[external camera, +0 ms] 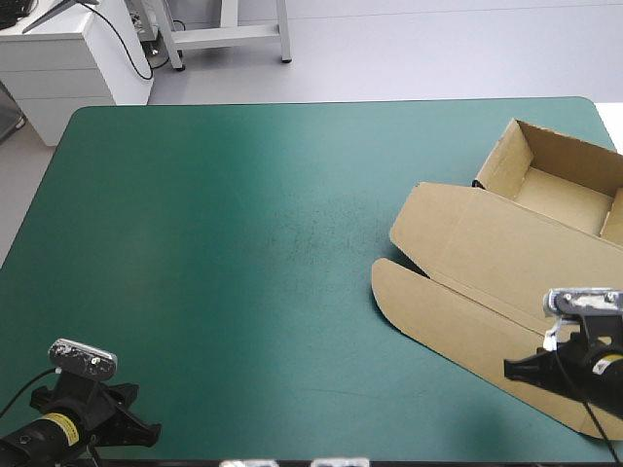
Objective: Fold the box
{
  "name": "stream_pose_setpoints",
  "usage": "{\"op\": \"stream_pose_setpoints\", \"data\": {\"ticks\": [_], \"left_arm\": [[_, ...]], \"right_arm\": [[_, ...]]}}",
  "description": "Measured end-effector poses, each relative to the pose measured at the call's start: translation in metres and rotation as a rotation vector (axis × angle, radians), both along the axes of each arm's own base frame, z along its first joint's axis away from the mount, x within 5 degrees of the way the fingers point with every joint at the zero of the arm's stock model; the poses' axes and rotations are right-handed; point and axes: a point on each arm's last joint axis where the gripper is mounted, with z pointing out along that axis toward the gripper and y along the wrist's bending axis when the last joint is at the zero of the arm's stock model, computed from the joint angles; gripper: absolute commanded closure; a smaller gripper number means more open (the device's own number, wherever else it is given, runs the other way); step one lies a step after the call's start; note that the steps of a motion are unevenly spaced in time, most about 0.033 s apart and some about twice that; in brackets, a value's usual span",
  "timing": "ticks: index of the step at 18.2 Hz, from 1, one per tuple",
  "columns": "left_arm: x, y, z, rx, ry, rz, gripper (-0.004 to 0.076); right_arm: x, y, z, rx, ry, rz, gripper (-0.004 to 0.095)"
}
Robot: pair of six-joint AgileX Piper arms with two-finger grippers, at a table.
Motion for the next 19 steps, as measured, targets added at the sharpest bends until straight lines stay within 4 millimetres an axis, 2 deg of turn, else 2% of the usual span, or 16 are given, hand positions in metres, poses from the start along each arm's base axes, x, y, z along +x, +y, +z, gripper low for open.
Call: {"op": "stream_pose_setpoints", "data": {"ticks": [3, 6, 11, 19], "left_arm": [[0.000, 0.000, 0.000, 0.000, 0.003, 0.000, 0.0731], [0.000, 0.000, -0.001, -0.005, 0.008, 0.003, 0.0731], [0.000, 0.000, -0.001, -0.006, 0.008, 0.005, 0.0731], [0.000, 0.000, -0.001, -0.013, 0.011, 0.015, 0.0731]], "right_arm": [[-0.020, 0.004, -0.027, 0.007, -0.018, 0.000, 0.0844], [-0.034, 0.008, -0.041, 0.011, -0.068, -0.001, 0.0844], [-0.040, 0.009, -0.050, 0.007, -0.105, -0.005, 0.0844], [-0.041, 0.009, -0.050, 0.007, -0.122, -0.010, 0.0844]]}}
